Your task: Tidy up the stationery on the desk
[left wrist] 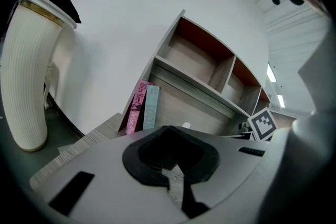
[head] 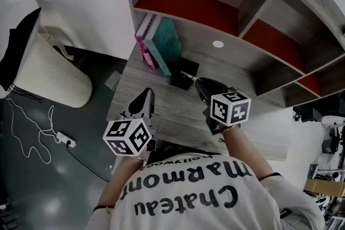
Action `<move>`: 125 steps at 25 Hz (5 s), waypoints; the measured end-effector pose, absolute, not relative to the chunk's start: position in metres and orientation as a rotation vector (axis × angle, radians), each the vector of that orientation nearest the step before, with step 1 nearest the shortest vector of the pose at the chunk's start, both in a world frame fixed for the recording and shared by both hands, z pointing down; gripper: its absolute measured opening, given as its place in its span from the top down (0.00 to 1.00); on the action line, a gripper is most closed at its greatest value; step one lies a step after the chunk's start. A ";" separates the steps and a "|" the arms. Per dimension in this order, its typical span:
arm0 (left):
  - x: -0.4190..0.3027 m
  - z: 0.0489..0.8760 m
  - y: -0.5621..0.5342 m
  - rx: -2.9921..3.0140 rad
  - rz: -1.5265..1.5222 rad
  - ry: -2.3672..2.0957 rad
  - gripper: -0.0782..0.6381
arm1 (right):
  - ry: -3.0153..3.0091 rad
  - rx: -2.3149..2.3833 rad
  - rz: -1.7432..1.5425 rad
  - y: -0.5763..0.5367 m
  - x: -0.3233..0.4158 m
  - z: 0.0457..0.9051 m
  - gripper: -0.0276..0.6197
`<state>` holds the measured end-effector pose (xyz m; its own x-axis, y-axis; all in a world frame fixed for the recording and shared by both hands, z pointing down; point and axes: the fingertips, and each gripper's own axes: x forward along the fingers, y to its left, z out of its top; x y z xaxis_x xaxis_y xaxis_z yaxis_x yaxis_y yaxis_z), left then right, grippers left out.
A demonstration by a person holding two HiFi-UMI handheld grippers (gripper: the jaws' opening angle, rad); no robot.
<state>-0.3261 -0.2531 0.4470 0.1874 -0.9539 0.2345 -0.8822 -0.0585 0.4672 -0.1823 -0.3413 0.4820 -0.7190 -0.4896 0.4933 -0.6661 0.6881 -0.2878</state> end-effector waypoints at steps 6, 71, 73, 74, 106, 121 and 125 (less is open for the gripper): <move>-0.336 0.451 -0.251 1.930 -0.193 -1.730 0.87 | -2.494 0.878 0.631 -0.344 -0.194 0.487 0.88; -0.384 0.458 -0.219 1.810 -0.235 -1.827 0.87 | -2.394 0.917 0.455 -0.366 -0.239 0.524 0.86; -0.384 0.458 -0.219 1.806 -0.239 -1.830 0.87 | -2.395 0.920 0.452 -0.367 -0.238 0.524 0.86; -0.384 0.458 -0.219 1.804 -0.241 -1.831 0.87 | -2.394 0.920 0.452 -0.367 -0.238 0.525 0.86; -0.319 0.416 -0.187 1.809 -0.284 -1.898 0.87 | -2.465 0.792 0.487 -0.332 -0.178 0.494 0.84; -0.237 0.408 -0.158 1.861 -0.270 -1.891 0.87 | -2.626 0.735 0.603 -0.267 -0.115 0.468 0.88; -0.210 0.404 -0.155 1.891 -0.264 -1.874 0.87 | -2.689 0.733 0.589 -0.254 -0.098 0.451 0.92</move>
